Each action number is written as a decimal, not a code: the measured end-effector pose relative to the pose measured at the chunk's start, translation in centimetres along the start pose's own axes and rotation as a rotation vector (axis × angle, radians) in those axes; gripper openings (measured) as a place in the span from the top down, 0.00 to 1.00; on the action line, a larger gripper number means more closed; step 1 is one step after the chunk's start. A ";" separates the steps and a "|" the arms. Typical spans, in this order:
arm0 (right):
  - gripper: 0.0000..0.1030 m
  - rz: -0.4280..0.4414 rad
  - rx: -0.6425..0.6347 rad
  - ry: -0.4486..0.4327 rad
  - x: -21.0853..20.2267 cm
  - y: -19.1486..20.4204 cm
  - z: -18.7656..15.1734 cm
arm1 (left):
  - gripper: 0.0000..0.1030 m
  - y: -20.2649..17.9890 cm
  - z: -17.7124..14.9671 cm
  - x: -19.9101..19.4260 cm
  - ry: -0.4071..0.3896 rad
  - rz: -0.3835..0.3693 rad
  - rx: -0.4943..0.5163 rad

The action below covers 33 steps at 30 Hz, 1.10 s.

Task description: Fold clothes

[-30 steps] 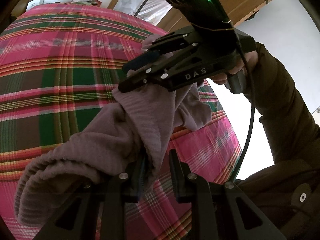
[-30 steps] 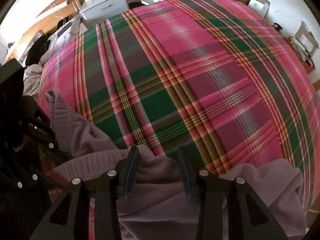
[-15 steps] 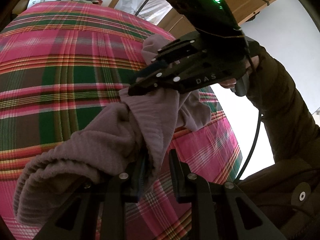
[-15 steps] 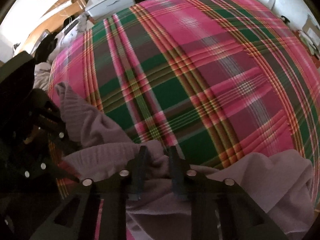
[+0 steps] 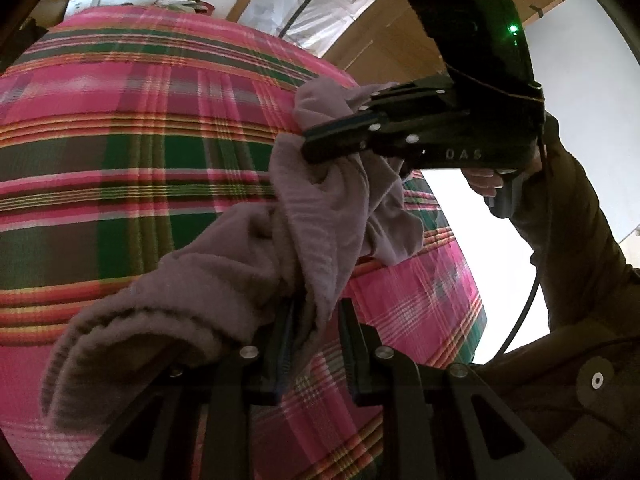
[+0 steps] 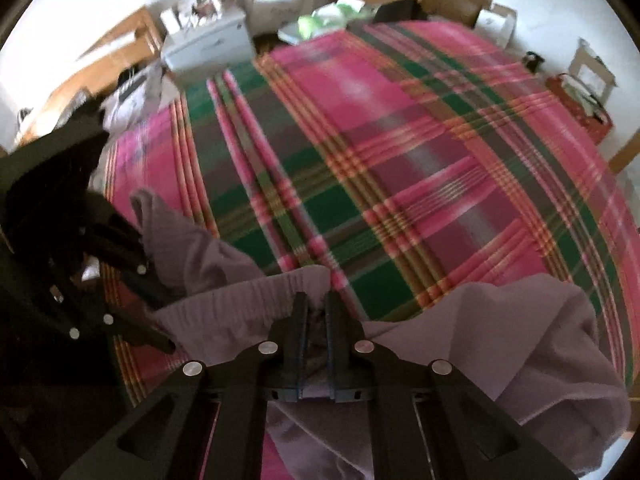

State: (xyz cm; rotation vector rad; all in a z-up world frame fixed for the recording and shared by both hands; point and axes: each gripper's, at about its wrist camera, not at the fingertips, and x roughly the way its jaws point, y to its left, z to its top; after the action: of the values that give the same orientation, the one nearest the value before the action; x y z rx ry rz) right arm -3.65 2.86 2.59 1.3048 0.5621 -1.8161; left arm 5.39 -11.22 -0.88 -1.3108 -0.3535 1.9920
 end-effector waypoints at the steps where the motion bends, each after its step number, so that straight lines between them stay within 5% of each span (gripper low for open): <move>1: 0.93 -0.006 0.008 -0.016 -0.7 -0.6 -0.1 | 0.78 0.0 -0.1 -0.3 -0.005 0.011 -0.001; 8: 0.93 -0.059 0.043 -0.150 -2.9 -0.7 0.8 | 0.78 1.3 -0.8 -2.9 -0.064 0.061 -0.051; 20: 0.93 -0.205 0.127 -0.276 -1.1 -1.8 3.6 | 0.76 4.7 -1.7 -6.1 -0.144 0.187 -0.175; 33: 0.93 -0.298 0.128 -0.309 0.8 -3.3 6.3 | 0.76 6.9 -3.0 -6.9 -0.141 0.278 -0.277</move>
State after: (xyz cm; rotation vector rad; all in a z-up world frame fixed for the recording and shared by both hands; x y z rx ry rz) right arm -10.02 -0.15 3.80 1.0319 0.4960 -2.2808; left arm 6.71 -21.33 -1.45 -1.4571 -0.5555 2.3409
